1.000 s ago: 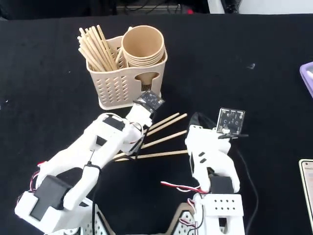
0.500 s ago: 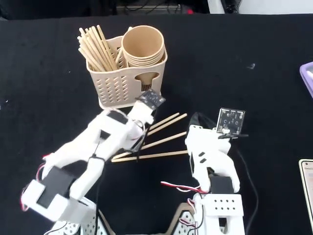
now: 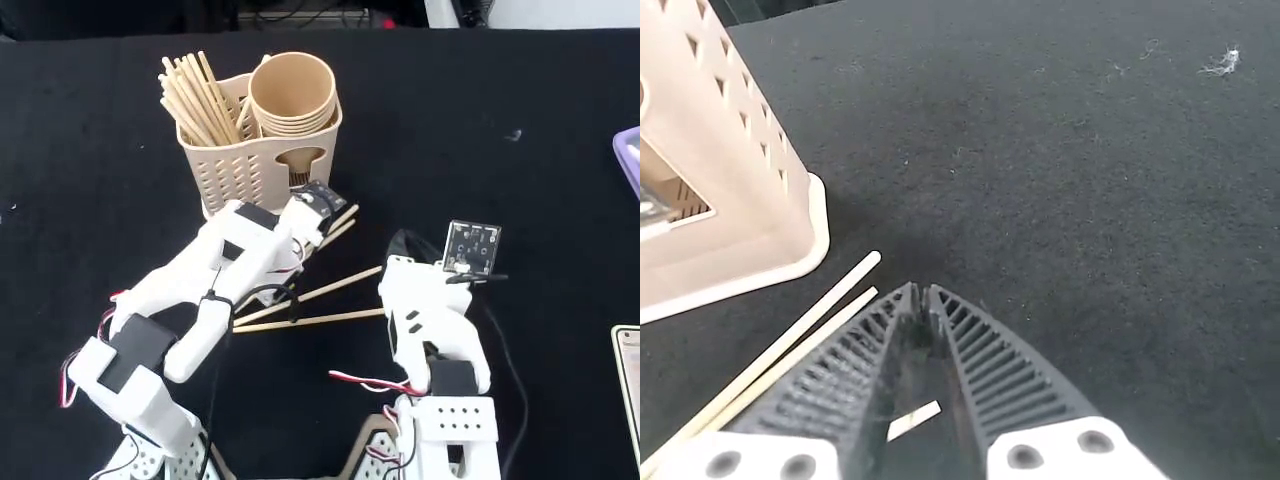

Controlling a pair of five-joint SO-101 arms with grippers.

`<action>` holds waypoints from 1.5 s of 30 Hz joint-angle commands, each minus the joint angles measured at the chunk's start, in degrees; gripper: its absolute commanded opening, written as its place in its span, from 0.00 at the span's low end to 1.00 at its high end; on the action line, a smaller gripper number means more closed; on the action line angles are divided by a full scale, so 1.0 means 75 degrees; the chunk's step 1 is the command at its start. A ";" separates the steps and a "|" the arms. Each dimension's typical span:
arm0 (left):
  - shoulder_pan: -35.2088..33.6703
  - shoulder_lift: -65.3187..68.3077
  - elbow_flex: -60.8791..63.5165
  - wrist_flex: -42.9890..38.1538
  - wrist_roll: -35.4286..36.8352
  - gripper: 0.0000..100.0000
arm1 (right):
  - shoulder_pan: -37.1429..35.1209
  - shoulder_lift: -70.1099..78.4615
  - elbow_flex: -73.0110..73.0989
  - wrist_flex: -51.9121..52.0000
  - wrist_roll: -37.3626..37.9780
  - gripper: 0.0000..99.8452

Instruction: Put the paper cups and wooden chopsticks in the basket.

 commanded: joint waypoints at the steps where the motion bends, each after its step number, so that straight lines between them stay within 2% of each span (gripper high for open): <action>1: -0.0006 -0.0563 -0.0510 0.0551 -0.0082 0.03 | -0.0117 -0.0182 -0.0029 -0.0152 0.0094 0.02; 7: -0.0018 -0.2379 -0.0615 0.1641 -0.0129 0.03 | -0.0117 -0.0182 -0.0029 -0.0152 0.0094 0.02; 10: -0.0018 -0.3481 -0.0557 0.1922 -0.0504 0.03 | -0.0117 -0.0182 -0.0029 -0.0152 0.0094 0.02; 20: -0.0018 -0.6646 -0.0697 0.1770 -0.0586 0.03 | -0.0117 -0.0182 -0.0029 -0.0152 0.0094 0.02; 22: -0.0053 -0.7221 -0.0744 0.1102 -0.0574 0.03 | -0.0117 -0.0182 -0.0029 -0.0152 0.0094 0.02; 25: -0.0662 -0.7865 -0.0697 -0.0586 -0.0445 0.03 | -0.0117 -0.0182 -0.0029 -0.0152 0.0094 0.02; 29: -0.1741 -0.7982 -0.0369 -0.3106 0.1254 0.03 | -0.0117 -0.0182 -0.0029 -0.0152 0.0094 0.02; 32: -0.2186 -0.7900 0.0229 -0.4759 0.2520 0.03 | -0.0117 -0.0182 -0.0029 -0.0152 0.0094 0.02; 36: -0.2256 -0.7455 0.1096 -0.6716 0.3212 0.03 | -0.0117 -0.0182 -0.0029 -0.0152 0.0094 0.02; 39: -0.2233 -0.6986 0.1319 -0.7584 0.3259 0.03 | -0.0117 -0.0182 -0.0029 -0.0152 0.0094 0.02; 45: -0.2233 -0.5849 0.1330 -0.7877 0.3235 0.03 | -0.0117 -0.0182 -0.0029 -0.0152 0.0105 0.02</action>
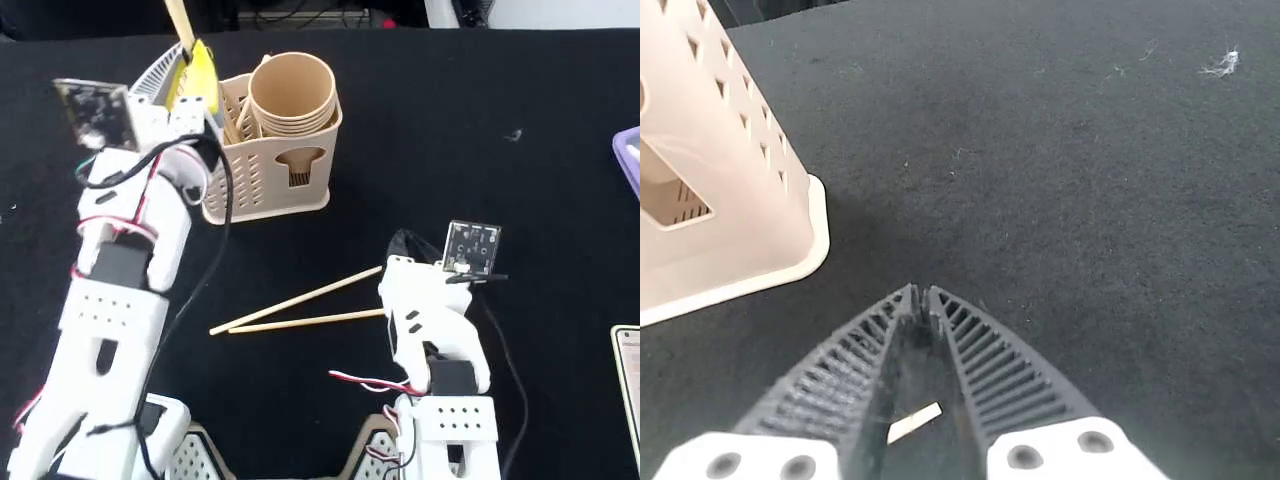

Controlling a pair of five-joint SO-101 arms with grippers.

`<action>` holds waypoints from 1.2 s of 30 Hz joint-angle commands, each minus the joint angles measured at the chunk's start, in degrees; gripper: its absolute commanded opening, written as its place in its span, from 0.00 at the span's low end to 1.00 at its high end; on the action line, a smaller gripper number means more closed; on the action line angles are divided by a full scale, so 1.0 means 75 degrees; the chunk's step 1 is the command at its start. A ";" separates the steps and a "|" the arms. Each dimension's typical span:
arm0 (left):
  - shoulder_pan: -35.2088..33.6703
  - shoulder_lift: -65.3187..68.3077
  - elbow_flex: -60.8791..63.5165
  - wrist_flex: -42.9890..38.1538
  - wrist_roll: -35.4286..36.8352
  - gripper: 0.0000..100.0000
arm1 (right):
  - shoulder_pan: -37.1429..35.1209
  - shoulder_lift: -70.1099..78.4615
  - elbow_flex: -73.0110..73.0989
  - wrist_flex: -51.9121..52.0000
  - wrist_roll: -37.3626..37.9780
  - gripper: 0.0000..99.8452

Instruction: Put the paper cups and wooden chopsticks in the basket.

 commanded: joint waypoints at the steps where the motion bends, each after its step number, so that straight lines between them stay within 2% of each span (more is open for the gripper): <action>1: -0.0064 0.0504 -0.0064 -0.0188 0.0035 0.03 | -0.0117 -0.0182 -0.0029 -0.0164 0.0094 0.02; 4: -0.0018 0.0856 0.0041 -0.0094 0.0023 0.03 | -0.0117 -0.0182 -0.0029 -0.0164 0.0094 0.02; 7: -0.0029 0.0949 -0.0064 0.0481 0.0023 0.03 | -0.0117 -0.0182 -0.0029 -0.0176 0.0094 0.02; 10: -0.0076 0.0926 -0.0299 0.1078 0.0082 0.11 | -0.0117 -0.0182 -0.0029 -0.0176 0.0094 0.02; 12: -0.0088 0.0914 -0.0568 0.1547 0.0082 0.15 | -0.0117 -0.0182 -0.0029 -0.0176 0.0094 0.02; 17: -0.0100 0.0914 -0.1565 0.3059 0.0023 0.15 | -0.0129 -0.0182 -0.0029 -0.0188 0.0094 0.02; 20: -0.0463 0.0844 -0.2116 0.3927 0.0023 0.15 | -0.0129 -0.0182 -0.0029 -0.0188 0.0094 0.02; 24: -0.1307 0.0094 -0.2503 0.5662 0.0023 0.15 | -0.0129 -0.0182 -0.0029 -0.0188 0.0094 0.02; 28: -0.2503 -0.0621 -0.1506 0.7010 0.0012 0.15 | -0.0129 -0.0182 -0.0029 -0.0164 0.0094 0.02; 32: -0.3792 -0.1032 0.0920 0.6658 -0.0035 0.15 | -0.0152 -0.0182 -0.0029 -0.0141 0.0094 0.02; 36: -0.4812 -0.1149 0.3405 0.5040 -0.1172 0.15 | -0.0469 -0.0135 -0.0029 -0.0129 0.0094 0.02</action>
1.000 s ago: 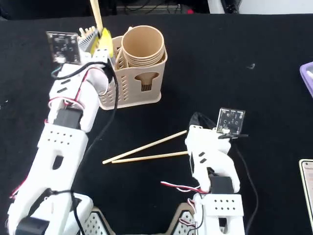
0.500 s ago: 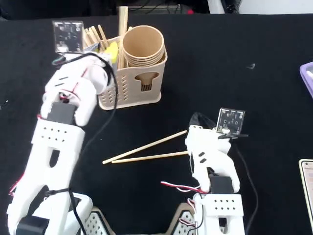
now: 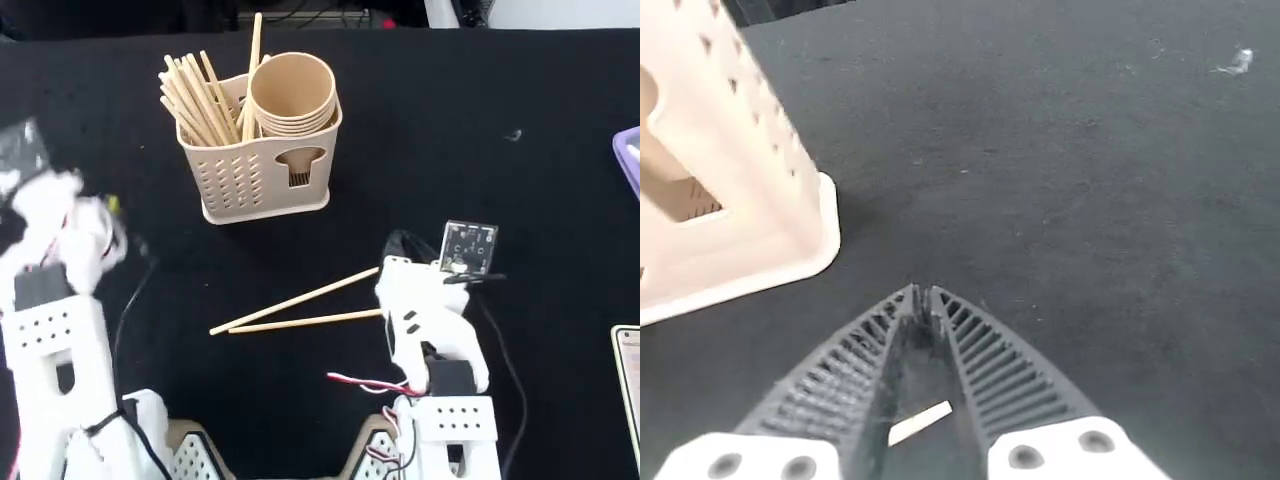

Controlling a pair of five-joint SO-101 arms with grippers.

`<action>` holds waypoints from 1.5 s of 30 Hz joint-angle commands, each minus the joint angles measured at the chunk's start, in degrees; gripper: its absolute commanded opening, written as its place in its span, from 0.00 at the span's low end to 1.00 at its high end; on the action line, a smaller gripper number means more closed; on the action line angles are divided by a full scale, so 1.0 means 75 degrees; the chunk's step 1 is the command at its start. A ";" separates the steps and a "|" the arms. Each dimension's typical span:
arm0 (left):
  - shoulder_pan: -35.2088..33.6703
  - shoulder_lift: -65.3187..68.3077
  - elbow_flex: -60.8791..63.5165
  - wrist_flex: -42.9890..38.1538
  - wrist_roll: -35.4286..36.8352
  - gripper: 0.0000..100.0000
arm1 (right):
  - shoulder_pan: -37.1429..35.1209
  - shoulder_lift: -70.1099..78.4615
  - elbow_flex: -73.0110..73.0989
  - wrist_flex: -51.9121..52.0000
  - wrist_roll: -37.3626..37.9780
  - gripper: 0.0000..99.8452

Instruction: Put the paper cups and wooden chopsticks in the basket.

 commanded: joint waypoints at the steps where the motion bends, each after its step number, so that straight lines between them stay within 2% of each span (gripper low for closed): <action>1: -0.0686 -0.0293 0.2186 -0.1711 -0.1125 0.15 | -0.0246 -0.0193 -0.0018 -0.0012 0.0082 0.02; 3: -0.0791 -0.0293 0.3159 -0.2684 -0.1700 0.15 | -0.0105 -0.0193 -0.0147 0.0246 0.0082 0.02; 6: -0.0733 -0.0293 0.4038 -0.3376 -0.1817 0.15 | 0.0223 -0.0193 -0.0545 0.0832 0.0105 0.02; 9: -0.0815 -0.0270 0.3956 -0.3446 -0.1817 0.15 | 0.0258 -0.0193 -0.1119 0.1747 0.0914 0.03; 12: -0.0721 -0.0211 0.3956 -0.3446 -0.1782 0.15 | 0.0141 -0.0193 -0.1647 0.2157 0.1664 0.11; 16: -0.0346 -0.0211 0.3956 -0.3446 -0.1032 0.15 | -0.0223 -0.0193 -0.2186 0.2333 0.2579 0.18; 19: -0.0193 -0.0281 0.4179 -0.3481 -0.0727 0.15 | -0.0399 -0.0182 -0.2901 0.2989 0.3270 0.18; 24: -0.0170 -0.0293 0.4273 -0.3470 -0.1078 0.15 | -0.0434 -0.0111 -0.4343 0.4243 0.4583 0.18; 29: -0.0205 -0.0293 0.4273 -0.3470 -0.1090 0.15 | -0.0457 0.0299 -0.5785 0.5392 0.5298 0.18; 33: -0.0205 -0.0293 0.4273 -0.3470 -0.1090 0.15 | -0.1301 0.1811 -0.6781 0.6693 0.5908 0.18; 37: -0.0217 -0.0293 0.4284 -0.3470 -0.1090 0.15 | -0.3071 0.3640 -0.6582 0.7936 0.7127 0.18; 40: -0.0217 -0.0293 0.4284 -0.3470 -0.1090 0.15 | -0.4220 0.4659 -0.5949 0.7385 0.7795 0.18; 45: -0.0217 -0.0293 0.4284 -0.3458 -0.1090 0.15 | -0.4771 0.6089 -0.5116 0.5064 0.7924 0.22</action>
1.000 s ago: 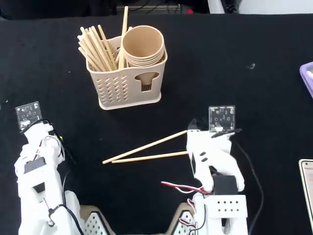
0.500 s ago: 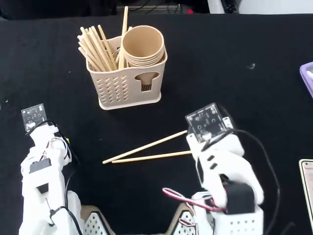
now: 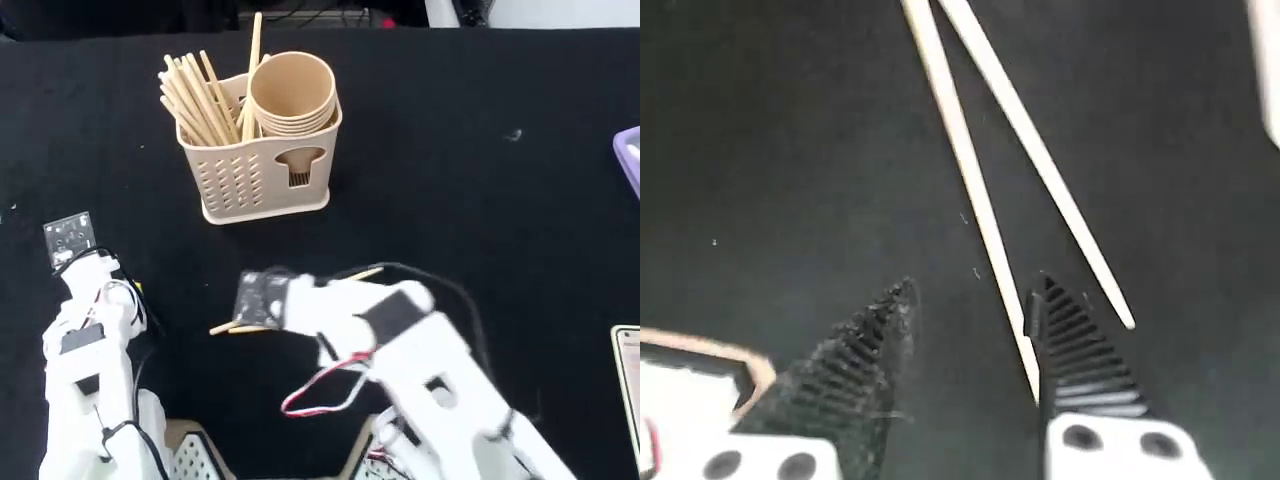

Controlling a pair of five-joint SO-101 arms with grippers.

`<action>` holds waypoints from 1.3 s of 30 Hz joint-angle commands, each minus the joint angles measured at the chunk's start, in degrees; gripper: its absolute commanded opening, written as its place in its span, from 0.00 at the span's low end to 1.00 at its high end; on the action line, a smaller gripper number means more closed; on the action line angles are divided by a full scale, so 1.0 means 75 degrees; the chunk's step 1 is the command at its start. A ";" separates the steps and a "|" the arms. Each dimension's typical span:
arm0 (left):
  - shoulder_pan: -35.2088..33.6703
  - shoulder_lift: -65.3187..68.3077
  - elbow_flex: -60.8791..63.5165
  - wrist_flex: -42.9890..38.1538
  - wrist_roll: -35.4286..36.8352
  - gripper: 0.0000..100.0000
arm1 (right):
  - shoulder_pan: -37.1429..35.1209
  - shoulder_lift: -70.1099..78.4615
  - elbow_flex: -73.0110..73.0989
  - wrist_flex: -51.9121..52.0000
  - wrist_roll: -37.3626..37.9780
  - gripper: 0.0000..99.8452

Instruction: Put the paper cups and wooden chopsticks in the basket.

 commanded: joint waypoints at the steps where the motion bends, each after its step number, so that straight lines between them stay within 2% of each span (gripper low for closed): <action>1: 0.0018 -0.0164 -0.0041 -0.0105 -0.0035 0.15 | -0.0281 0.1096 0.0205 -0.1512 0.0129 0.25; 5: 0.0018 -0.0164 -0.0041 -0.0105 -0.0035 0.15 | -0.0270 0.2608 0.0205 -0.2426 0.0164 0.38; 10: 0.0018 -0.0164 -0.0041 -0.0105 -0.0035 0.15 | -0.0258 0.4167 -0.0217 -0.3516 0.0176 0.39; 14: 0.0018 -0.0164 -0.0041 -0.0105 -0.0035 0.15 | -0.0258 0.5116 -0.0967 -0.3235 0.0188 0.39; 17: 0.0018 -0.0164 -0.0041 -0.0105 -0.0035 0.15 | -0.0270 0.5550 -0.1366 -0.2801 0.0188 0.30; 20: 0.0018 -0.0164 -0.0041 -0.0105 -0.0035 0.15 | -0.0281 0.5644 -0.1436 -0.2731 0.0188 0.10; 21: 0.0018 -0.0164 -0.0041 -0.0105 -0.0035 0.15 | -0.0270 0.5609 -0.1424 -0.2719 0.0176 0.02; 22: 0.0018 -0.0164 -0.0041 -0.0105 -0.0035 0.15 | -0.0270 0.5527 -0.1401 -0.2673 0.0141 0.01; 23: 0.0018 -0.0164 -0.0041 -0.0105 -0.0035 0.15 | -0.0258 0.5421 -0.1354 -0.2579 0.0141 0.04; 25: 0.0018 -0.0164 -0.0041 -0.0105 -0.0035 0.15 | -0.0258 0.5070 -0.1248 -0.2356 0.0164 0.01; 31: 0.0018 -0.0164 -0.0041 -0.0105 -0.0035 0.15 | -0.0059 0.2983 -0.0932 -0.1829 0.0152 0.01; 37: 0.0029 -0.0164 -0.0041 -0.0105 -0.0035 0.15 | 0.0586 0.1131 -0.0522 -0.1829 0.0129 0.01; 39: 0.0041 -0.0164 -0.0041 -0.0105 -0.0035 0.15 | 0.0973 0.0510 -0.0533 -0.1875 -0.0188 0.01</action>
